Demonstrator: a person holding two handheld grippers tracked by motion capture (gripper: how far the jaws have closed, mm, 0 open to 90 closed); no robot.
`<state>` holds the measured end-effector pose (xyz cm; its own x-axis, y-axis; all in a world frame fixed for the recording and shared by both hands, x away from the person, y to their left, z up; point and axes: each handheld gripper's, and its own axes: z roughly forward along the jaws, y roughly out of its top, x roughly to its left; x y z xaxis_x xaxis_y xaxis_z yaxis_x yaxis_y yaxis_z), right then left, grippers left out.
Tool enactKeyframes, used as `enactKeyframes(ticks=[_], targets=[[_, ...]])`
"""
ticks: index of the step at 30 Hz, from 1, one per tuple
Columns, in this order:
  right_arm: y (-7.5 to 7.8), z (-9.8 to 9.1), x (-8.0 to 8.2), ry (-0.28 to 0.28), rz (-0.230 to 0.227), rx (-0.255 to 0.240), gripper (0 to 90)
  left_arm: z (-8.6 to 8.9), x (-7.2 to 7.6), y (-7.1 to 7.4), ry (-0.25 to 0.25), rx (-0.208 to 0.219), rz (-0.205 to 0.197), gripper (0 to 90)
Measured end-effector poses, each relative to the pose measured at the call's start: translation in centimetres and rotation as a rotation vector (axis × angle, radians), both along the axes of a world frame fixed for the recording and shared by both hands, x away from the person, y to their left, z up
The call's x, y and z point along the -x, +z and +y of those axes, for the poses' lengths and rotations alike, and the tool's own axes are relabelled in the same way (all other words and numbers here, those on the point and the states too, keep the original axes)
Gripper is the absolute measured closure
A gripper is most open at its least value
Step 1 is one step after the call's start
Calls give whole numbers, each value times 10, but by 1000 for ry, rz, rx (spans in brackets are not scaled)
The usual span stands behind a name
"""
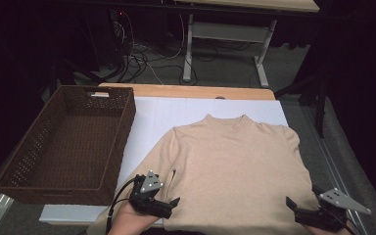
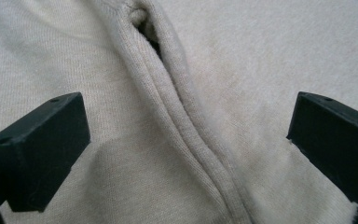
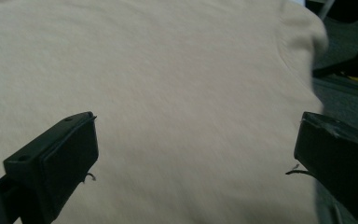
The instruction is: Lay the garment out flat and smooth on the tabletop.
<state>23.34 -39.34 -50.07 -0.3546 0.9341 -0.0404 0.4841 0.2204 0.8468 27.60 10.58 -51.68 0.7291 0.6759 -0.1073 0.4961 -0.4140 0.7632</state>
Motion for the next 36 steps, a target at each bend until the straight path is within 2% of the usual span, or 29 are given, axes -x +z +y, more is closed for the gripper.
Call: enactKeyframes(ticks=[5, 9, 11, 12, 13, 16, 18, 20, 21, 25, 27, 30, 33, 36], targets=[[-8, -22, 20, -58, 15, -8, 15, -1, -1, 1, -4, 6, -12, 0], [-9, -28, 22, -74, 12, -25, 1, -1, -2, 3, -4, 30, -24, 0], [-9, -27, 22, -71, 2, -31, 1, -2, -7, 6, -9, 35, -15, 0], [-9, -27, 21, -68, -1, -30, 1, -3, -10, 8, -8, 50, -5, 0], [-9, -27, 21, -68, -1, -35, 1, -5, -15, 12, -9, 83, -1, 0], [-7, -23, 18, -64, -3, -46, 1, -8, -25, 24, 1, 94, -35, 0], [-6, -19, 15, -57, -7, -46, 1, -9, -30, 28, -9, 81, -45, 0], [-5, -14, 11, -41, -11, -45, 1, -7, -35, 30, -44, 84, -33, 0], [-5, -12, 9, -34, -12, -42, 1, -6, -36, 31, -45, 88, -31, 0], [0, -1, -1, -2, -18, -38, 0, 4, -39, 31, -4, 114, -33, 0], [3, 3, -5, 10, -24, -32, 0, 6, -39, 30, 6, 112, -31, 0], [11, 14, -18, 43, -32, -19, 0, 12, -42, 29, 32, 128, -19, 0], [17, 24, -32, 73, -40, -11, 0, 14, -45, 26, 51, 114, -2, 0], [18, 33, -38, 103, -56, -22, 0, 13, -51, 20, 105, 86, 13, 0]])
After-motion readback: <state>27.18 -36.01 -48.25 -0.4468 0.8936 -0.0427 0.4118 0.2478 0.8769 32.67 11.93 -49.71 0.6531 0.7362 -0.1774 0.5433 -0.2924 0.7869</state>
